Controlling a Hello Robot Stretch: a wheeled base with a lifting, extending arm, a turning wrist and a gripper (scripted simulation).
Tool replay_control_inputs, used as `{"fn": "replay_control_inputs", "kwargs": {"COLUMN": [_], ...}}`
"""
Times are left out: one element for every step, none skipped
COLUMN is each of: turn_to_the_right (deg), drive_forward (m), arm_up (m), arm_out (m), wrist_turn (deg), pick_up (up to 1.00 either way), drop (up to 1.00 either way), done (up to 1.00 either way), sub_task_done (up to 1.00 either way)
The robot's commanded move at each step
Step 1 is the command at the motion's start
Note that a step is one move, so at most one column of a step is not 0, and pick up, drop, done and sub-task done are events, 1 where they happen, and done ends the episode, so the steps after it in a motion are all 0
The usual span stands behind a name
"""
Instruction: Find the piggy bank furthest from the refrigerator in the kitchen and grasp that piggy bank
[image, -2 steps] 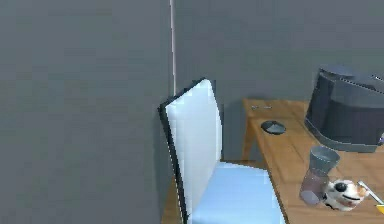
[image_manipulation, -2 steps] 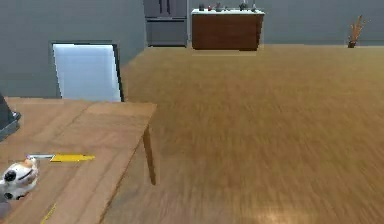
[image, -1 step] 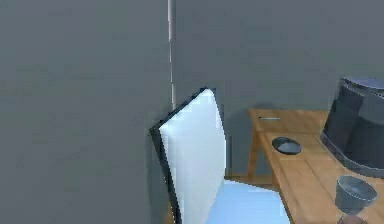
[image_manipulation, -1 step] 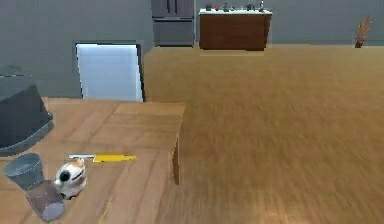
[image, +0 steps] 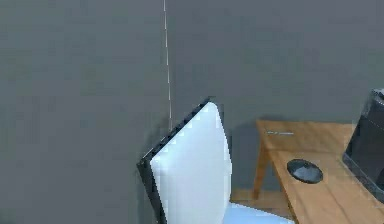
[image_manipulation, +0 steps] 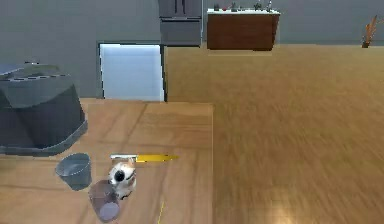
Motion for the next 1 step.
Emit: {"fn": "replay_control_inputs", "kwargs": {"turn_to_the_right": [45.0], "drive_forward": [0.00], "arm_up": [0.00], "arm_out": [0.00], "wrist_turn": [0.0], "pick_up": [0.00], "drop": [0.00], "done": [0.00], "sub_task_done": [0.00]}}
